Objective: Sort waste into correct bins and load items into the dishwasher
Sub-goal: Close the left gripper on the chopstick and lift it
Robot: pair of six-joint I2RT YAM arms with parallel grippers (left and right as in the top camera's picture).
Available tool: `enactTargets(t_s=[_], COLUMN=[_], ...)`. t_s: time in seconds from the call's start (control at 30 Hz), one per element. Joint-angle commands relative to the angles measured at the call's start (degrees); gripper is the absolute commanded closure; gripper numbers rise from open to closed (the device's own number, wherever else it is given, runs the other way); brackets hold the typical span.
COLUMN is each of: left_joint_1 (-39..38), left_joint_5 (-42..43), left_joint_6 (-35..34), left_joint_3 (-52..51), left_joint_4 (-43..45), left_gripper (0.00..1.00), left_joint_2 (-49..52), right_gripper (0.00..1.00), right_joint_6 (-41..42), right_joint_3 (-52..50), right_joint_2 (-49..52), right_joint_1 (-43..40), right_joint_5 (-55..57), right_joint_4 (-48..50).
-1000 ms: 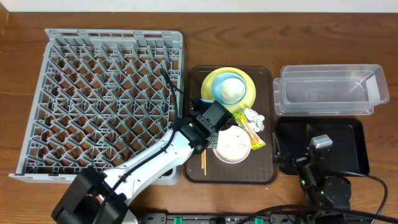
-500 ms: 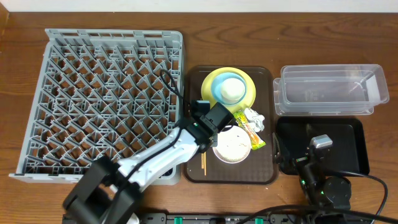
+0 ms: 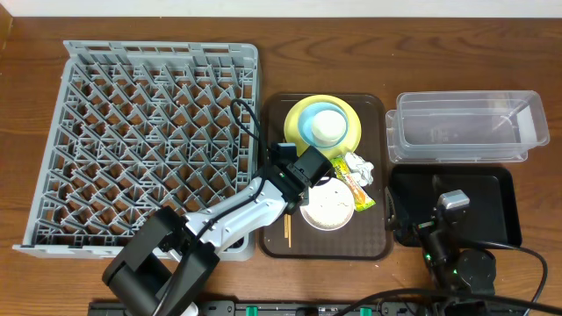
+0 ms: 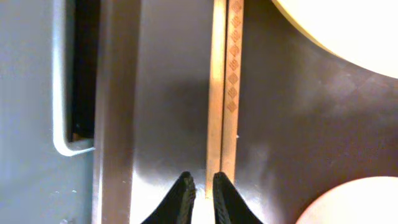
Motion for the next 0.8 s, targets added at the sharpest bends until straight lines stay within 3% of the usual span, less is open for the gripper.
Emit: enactTargets(t_s=[0.0,0.77], left_joint_1=[-0.24,-0.24], left_joint_5=[0.83,0.85], left_joint_6=[-0.31,-0.33], left_joint_3=[-0.31,-0.33], left_joint_4=[-0.11,0.94], left_gripper=[0.85,0.81], left_joint_2=[0.13,4.66], right_gripper=[0.01,0.01], right_joint_6=[-0.37,-0.37], right_joint_3=[-0.07,-0.07], right_joint_2=[-0.31,-0.31], right_joint_1=[-0.76,-0.76], right_joint_5=[-0.13,-0.15], right_joint_4=[-0.22,-0.22])
